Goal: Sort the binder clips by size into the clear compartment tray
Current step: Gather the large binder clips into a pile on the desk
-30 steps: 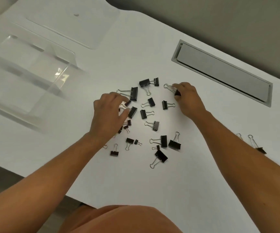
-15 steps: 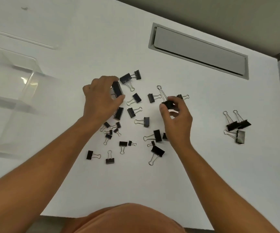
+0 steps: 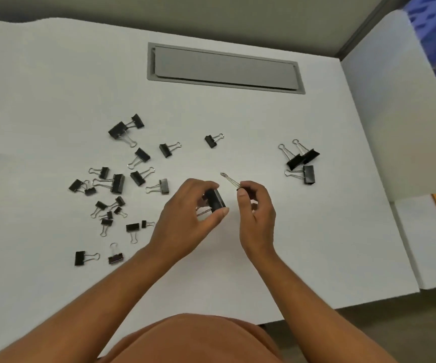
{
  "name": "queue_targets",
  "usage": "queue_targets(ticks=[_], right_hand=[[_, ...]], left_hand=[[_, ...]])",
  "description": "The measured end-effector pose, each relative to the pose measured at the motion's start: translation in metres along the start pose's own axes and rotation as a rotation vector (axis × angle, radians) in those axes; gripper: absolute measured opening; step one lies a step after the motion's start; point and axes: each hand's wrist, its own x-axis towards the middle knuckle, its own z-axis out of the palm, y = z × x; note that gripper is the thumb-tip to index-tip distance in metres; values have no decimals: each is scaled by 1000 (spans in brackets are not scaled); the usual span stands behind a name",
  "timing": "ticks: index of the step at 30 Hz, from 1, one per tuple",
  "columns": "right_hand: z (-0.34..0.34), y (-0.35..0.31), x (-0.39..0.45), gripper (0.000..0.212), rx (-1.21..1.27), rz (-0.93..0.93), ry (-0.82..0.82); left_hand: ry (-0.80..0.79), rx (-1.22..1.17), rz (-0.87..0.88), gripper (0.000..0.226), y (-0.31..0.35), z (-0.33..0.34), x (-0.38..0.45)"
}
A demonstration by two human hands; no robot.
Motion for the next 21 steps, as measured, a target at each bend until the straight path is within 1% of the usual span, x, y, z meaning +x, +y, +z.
queue_targets(ticks=[5, 8, 12, 14, 18, 21], right_hand=[[-70, 48, 23, 20, -145, -62, 89], [-110, 73, 41, 26, -252, -128, 116], [-147, 97, 66, 34, -332, -174, 84], [-158, 106, 83, 36, -374, -216, 57], [-167, 117, 131, 42, -431, -326, -1], [-165, 117, 161, 45, -436, -386, -59]], left_hand=[[-139, 70, -24, 48, 20, 57, 5], [-168, 68, -81, 48, 38, 94, 22], [-61, -20, -291, 42, 64, 141, 64], [-13, -71, -386, 43, 73, 160, 91], [86, -182, -501, 51, 89, 188, 139], [147, -275, -540, 51, 96, 200, 160]])
